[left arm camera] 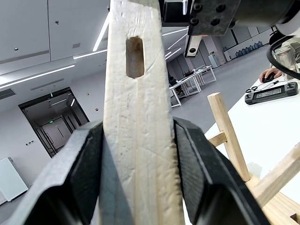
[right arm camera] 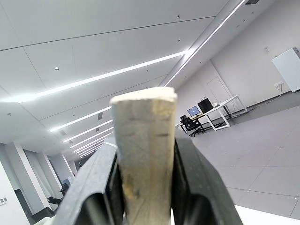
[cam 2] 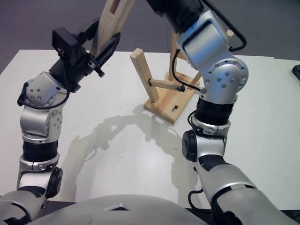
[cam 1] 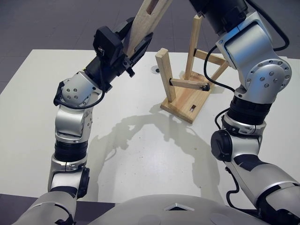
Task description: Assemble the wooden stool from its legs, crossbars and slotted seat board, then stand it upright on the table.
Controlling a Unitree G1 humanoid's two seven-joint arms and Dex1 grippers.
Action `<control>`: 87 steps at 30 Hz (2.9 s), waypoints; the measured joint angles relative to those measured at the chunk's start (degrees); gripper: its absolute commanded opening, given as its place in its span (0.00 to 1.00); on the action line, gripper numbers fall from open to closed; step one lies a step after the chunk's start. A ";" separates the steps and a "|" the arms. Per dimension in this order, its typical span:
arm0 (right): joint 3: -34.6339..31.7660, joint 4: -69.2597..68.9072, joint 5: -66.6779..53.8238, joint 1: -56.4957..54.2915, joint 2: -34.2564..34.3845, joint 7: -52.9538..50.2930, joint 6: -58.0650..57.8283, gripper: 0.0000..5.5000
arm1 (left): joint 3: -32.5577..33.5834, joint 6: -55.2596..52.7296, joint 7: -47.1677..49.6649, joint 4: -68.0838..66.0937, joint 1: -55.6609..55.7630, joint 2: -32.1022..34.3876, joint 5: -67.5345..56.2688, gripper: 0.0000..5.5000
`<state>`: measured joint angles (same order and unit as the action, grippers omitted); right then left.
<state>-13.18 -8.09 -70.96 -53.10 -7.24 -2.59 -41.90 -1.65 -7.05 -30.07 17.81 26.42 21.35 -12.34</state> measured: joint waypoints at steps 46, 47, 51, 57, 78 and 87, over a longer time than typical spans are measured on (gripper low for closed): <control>-20.10 -23.73 9.60 21.39 -23.91 -3.93 4.47 0.18 | 19.44 -8.49 28.03 -20.55 -8.40 -7.04 -4.45 0.98; -19.53 -24.46 11.18 23.05 -24.45 -4.36 4.01 0.18 | 20.69 -9.31 30.16 -21.14 -7.92 -7.09 -4.35 0.98; -14.46 -25.61 15.17 29.58 -22.73 -10.00 0.86 0.18 | 25.64 -12.28 38.33 -22.35 -7.13 -7.77 -4.60 0.98; -8.49 -26.98 17.58 37.40 -12.85 -17.01 -0.13 0.18 | 27.01 -14.10 43.85 -26.03 -1.50 -10.04 -4.91 0.98; -7.61 -27.31 24.90 46.88 1.81 -24.11 9.48 0.18 | 25.42 -14.06 46.12 -30.53 4.85 -13.57 -4.82 0.98; -7.50 -26.53 28.99 45.24 -2.20 -22.90 8.55 0.18 | 23.35 -16.62 47.32 -25.71 4.69 -15.99 -4.77 0.98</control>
<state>-20.67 -34.62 -41.97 -7.85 -9.43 -25.49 -33.35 21.70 -23.67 17.25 -7.90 31.11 5.36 -17.12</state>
